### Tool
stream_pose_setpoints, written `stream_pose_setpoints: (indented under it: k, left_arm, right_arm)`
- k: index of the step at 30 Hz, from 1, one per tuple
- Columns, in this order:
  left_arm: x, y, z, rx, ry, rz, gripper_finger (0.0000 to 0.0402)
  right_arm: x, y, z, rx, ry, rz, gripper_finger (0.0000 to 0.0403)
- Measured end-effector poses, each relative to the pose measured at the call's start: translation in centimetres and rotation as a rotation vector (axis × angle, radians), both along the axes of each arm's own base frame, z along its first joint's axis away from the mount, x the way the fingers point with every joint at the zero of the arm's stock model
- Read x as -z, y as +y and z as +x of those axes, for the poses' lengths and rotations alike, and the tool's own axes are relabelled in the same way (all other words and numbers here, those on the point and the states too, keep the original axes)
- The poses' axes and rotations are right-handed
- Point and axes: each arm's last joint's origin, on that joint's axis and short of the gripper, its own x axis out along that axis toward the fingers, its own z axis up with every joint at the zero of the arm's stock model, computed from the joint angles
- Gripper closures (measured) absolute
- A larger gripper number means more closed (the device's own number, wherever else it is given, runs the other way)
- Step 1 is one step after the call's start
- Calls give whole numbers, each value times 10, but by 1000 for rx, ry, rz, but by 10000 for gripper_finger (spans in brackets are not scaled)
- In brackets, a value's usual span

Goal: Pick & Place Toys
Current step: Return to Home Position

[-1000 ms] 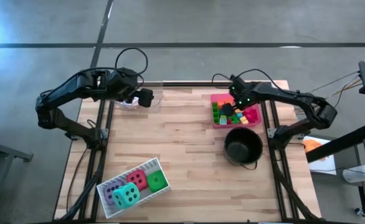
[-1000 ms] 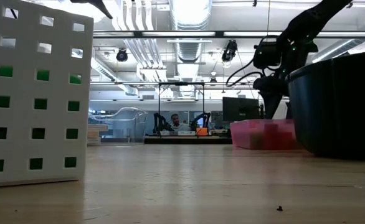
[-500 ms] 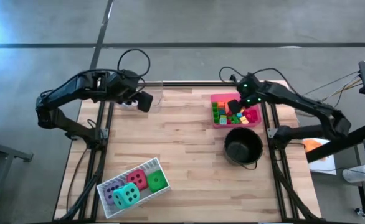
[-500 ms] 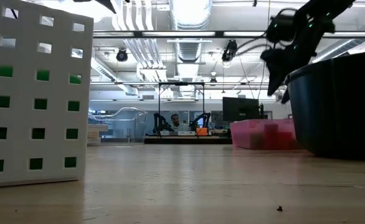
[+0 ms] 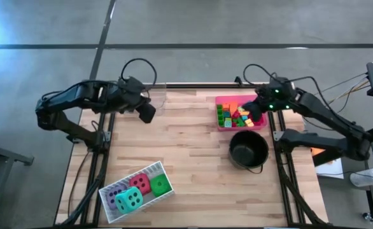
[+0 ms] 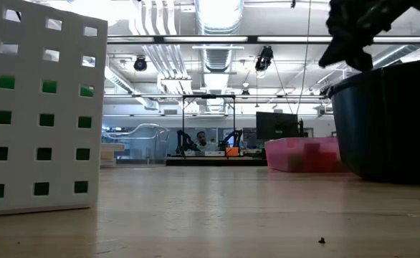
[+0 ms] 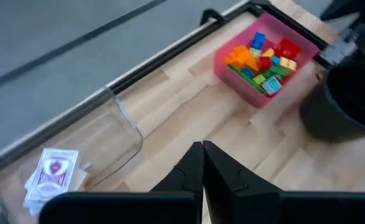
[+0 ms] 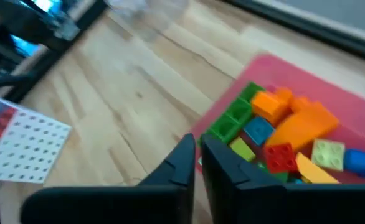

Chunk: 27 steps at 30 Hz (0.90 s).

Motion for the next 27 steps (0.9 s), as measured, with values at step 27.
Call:
stream_pose_setpoints:
  k: [27]
  left_arm:
    - [77, -25, -57, 519, -516, 145, 397]
  right_arm:
    - [-68, 64, -6, -352, -638, -290, 392]
